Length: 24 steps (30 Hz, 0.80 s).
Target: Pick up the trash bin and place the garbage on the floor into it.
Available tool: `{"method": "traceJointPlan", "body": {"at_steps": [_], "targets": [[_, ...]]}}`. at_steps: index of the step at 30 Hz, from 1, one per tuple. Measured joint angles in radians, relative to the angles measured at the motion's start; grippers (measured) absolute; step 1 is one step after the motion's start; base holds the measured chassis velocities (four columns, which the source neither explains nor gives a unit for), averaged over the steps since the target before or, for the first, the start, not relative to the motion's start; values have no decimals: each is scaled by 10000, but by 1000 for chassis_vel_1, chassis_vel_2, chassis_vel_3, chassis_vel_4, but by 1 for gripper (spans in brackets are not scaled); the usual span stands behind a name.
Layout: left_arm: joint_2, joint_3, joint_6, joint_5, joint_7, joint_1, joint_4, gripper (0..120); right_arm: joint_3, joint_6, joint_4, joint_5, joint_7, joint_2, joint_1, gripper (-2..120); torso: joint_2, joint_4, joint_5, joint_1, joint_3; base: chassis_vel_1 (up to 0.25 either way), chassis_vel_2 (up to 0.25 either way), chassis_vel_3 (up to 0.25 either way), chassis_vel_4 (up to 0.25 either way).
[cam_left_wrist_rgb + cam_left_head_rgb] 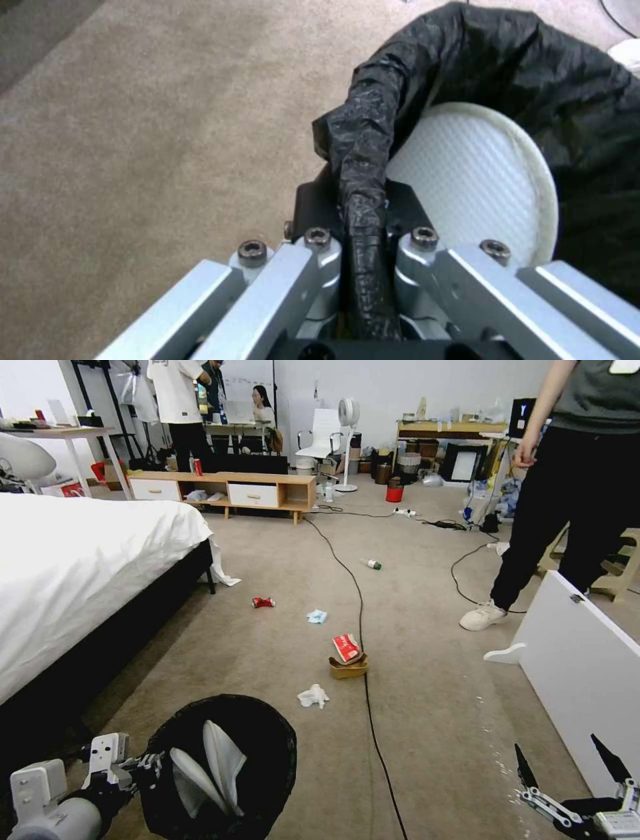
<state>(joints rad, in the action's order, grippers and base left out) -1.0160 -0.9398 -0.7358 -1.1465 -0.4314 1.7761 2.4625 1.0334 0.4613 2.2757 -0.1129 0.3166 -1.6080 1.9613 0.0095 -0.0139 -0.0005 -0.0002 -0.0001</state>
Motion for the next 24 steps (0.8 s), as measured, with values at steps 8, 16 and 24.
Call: {"method": "traceJointPlan", "body": {"at_steps": [8,16,24], "targets": [[-82,46,0,149,11,18,5,4,-41,66,1,101,-13,-2,2,100,1,7,-4,0,2,-28,-31,34,24],[-449,209,3,887,88,-157,-146,4,-657,287,-356,502,-641,98,-233,100,3,4,3,1,4,0,0,0,0],[-573,-375,4,1217,344,118,0,4,-981,-51,-687,542,-1223,220,-624,100,3,4,5,2,4,0,0,0,0]]}}
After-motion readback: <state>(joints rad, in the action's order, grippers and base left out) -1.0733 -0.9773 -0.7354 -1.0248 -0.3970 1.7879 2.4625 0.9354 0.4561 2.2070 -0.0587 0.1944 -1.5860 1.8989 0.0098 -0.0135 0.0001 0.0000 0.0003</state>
